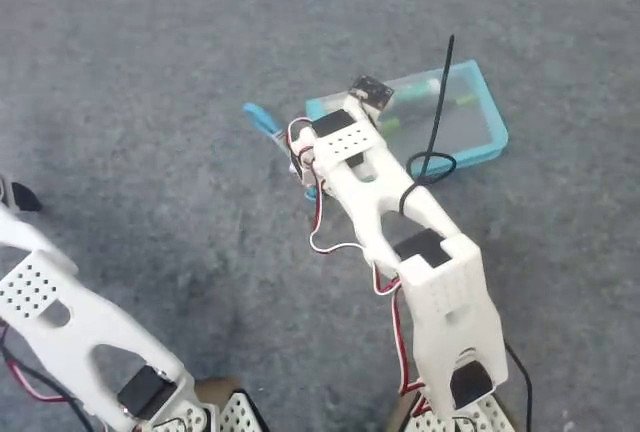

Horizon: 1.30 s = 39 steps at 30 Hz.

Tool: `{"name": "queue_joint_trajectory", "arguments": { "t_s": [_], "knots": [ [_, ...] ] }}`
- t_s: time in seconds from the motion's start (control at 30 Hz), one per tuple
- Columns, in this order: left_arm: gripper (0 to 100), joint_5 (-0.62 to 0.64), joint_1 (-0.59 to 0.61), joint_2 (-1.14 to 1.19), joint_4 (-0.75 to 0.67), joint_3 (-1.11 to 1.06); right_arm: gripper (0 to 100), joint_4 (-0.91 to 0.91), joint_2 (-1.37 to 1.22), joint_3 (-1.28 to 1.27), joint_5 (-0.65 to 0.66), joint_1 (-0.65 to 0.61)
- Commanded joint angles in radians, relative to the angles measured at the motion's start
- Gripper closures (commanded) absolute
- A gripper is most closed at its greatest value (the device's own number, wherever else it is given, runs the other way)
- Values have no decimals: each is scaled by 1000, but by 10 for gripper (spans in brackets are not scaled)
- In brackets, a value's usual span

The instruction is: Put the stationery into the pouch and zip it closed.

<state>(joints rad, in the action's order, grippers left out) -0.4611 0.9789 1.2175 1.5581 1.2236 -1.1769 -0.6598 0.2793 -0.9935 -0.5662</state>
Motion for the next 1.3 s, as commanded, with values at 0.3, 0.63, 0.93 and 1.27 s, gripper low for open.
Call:
{"name": "queue_joint_trajectory", "arguments": {
  "t_s": [0.3,0.63,0.93,1.27],
  "knots": [
    [757,-5,-14,-15,-12,44,992,-189,176,29,477,7],
    [758,18,-92,-17,57,111,992,-219,573,26,890,13],
    [759,81,-172,-8,195,308,971,-199,627,-95,861,-53],
    [758,87,-127,94,193,361,703,-51,246,60,58,-136]
  ]
}}
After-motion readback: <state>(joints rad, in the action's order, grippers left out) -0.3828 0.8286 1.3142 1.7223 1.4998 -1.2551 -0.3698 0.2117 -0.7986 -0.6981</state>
